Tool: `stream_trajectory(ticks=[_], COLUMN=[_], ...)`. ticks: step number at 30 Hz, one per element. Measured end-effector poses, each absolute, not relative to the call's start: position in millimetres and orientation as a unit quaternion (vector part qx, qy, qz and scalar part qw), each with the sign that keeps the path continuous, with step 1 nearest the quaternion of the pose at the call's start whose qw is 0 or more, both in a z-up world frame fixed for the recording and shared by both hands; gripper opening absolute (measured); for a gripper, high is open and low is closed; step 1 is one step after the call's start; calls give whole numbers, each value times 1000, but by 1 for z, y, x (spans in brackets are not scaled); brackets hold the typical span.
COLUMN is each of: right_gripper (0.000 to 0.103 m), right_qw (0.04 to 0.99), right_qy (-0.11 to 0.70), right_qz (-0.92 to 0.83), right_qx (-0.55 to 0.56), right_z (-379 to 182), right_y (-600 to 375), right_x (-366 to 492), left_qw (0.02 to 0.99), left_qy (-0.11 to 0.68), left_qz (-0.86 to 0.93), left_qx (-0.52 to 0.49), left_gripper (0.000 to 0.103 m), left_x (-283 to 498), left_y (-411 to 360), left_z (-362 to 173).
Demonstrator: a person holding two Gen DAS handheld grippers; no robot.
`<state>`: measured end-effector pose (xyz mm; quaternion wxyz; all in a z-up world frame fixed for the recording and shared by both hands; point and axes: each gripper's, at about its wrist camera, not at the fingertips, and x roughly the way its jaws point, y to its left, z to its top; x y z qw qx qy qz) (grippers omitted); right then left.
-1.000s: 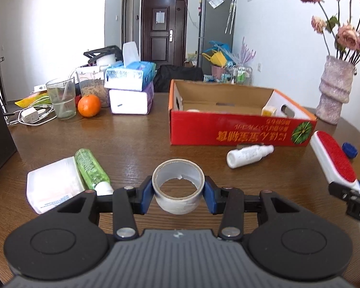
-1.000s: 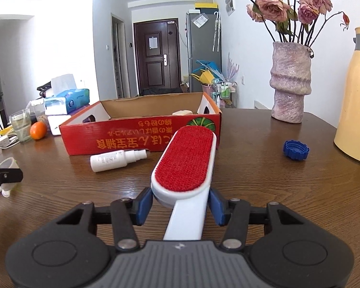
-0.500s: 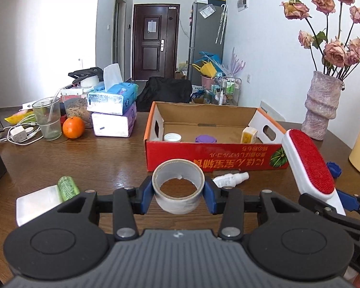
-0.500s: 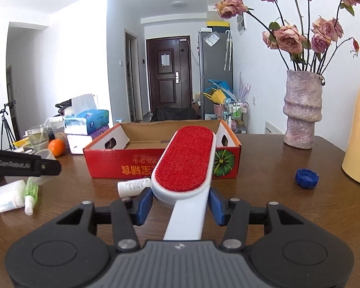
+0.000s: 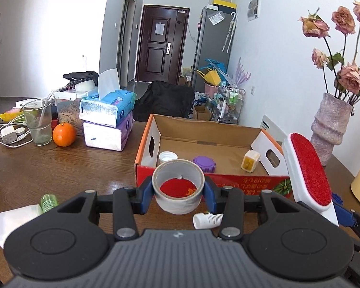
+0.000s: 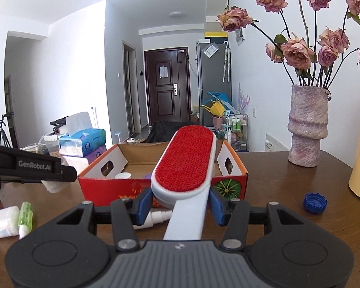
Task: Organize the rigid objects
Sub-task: 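Carry the tape roll and lint roller up over the cardboard box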
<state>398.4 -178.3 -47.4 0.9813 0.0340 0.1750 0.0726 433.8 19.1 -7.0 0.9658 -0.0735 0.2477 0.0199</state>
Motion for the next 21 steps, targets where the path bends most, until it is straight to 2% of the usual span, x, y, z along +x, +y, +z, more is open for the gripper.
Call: stream_trajectory(ticks=[21], right_gripper=[50], right_qw=[980], right_qy=[179], right_qz=[77], right_qx=[38], right_z=[-53], right_y=[-164], right_x=[473], left_qw=[963], left_qy=[251], left_qz=[32], left_qx=[-90], left_gripper=[44], left_x=[509], left_y=[22], left_z=[-10])
